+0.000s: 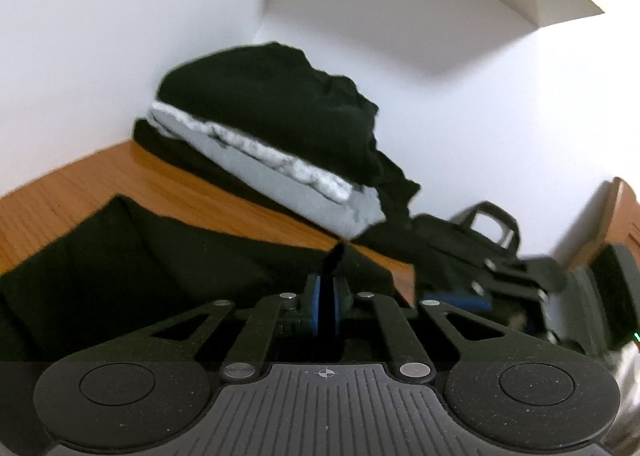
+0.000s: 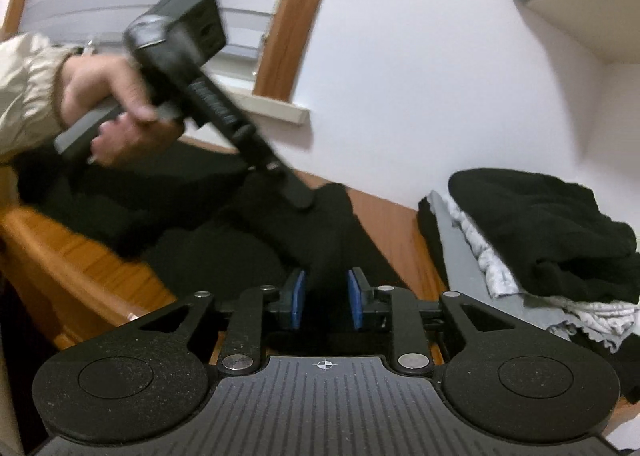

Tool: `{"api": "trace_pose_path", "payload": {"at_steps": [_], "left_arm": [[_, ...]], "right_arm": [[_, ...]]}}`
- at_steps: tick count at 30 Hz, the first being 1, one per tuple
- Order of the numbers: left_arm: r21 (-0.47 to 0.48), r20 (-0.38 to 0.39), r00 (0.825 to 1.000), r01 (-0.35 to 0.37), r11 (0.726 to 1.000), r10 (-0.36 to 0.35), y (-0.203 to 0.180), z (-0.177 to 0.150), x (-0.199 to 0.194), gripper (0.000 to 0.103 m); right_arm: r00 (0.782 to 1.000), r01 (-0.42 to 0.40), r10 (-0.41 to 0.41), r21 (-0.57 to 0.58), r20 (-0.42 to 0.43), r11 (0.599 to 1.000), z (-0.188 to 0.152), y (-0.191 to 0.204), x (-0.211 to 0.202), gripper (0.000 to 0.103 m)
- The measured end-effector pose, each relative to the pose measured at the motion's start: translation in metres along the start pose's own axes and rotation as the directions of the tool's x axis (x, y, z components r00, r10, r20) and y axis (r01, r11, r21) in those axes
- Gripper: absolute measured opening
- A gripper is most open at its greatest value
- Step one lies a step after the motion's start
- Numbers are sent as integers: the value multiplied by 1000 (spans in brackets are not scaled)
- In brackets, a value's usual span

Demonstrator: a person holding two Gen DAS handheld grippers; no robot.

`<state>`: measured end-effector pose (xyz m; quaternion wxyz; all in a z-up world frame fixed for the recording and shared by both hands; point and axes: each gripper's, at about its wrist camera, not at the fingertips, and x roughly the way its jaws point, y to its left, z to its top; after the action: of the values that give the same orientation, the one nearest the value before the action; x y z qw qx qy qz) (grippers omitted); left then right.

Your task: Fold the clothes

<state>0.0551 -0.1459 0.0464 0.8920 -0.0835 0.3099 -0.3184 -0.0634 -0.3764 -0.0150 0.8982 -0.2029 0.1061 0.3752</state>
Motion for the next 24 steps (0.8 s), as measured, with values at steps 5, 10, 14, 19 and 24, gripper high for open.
{"api": "trace_pose_path", "payload": {"at_steps": [5,10,14,19,24], "left_arm": [[-13,-26,999,28,1000,-28,1,2,4,7],[18,-50,997,54,998,-53,-8,-1,7,42],[17,-56,995,85,996,-84,-16,-1,14,50],[60,-78,995,68,996,-63,-30,-2,31,49],[36,-70,998,2,999,0,-27,-1,38,5]], "right_arm": [[997,-69,68,-55,-26,996,-1,22,8,29],[995,-98,96,-73,-42,992,0,33,16,30],[994,-103,100,-76,-40,992,2,37,14,31],[993,-115,113,-57,-41,992,0,40,11,37],[989,-147,145,-55,-37,988,-4,45,12,38]]}}
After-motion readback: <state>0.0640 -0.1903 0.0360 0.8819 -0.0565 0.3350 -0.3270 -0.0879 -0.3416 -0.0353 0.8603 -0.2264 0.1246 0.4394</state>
